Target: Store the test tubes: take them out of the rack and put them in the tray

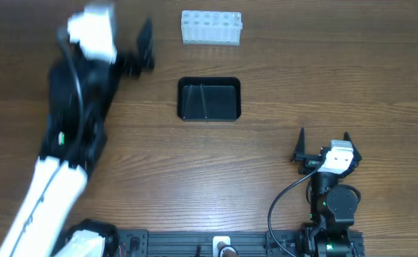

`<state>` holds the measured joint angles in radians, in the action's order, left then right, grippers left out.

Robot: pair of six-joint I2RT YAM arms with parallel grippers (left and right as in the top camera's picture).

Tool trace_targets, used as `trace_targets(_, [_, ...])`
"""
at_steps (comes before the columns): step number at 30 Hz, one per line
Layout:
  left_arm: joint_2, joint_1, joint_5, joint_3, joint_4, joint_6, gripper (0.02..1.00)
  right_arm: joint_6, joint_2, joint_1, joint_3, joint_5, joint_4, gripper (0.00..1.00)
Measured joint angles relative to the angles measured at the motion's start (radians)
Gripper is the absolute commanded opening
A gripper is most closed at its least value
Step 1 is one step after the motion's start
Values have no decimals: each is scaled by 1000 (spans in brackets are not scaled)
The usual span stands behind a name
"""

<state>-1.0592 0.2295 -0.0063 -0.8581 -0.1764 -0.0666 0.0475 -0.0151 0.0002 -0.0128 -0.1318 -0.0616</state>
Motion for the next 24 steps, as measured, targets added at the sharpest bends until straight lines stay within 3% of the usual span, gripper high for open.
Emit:
trace_targets(5, [323, -88, 64, 328, -48, 34, 1000, 0, 0, 0, 0, 2, 0, 991])
trace_targets(12, [712, -194, 114, 562, 41, 48, 1000, 0, 0, 0, 0, 2, 0, 991])
trace_targets(24, [898, -198, 146, 777, 82, 49, 1000, 1, 0, 0, 0, 2, 0, 991])
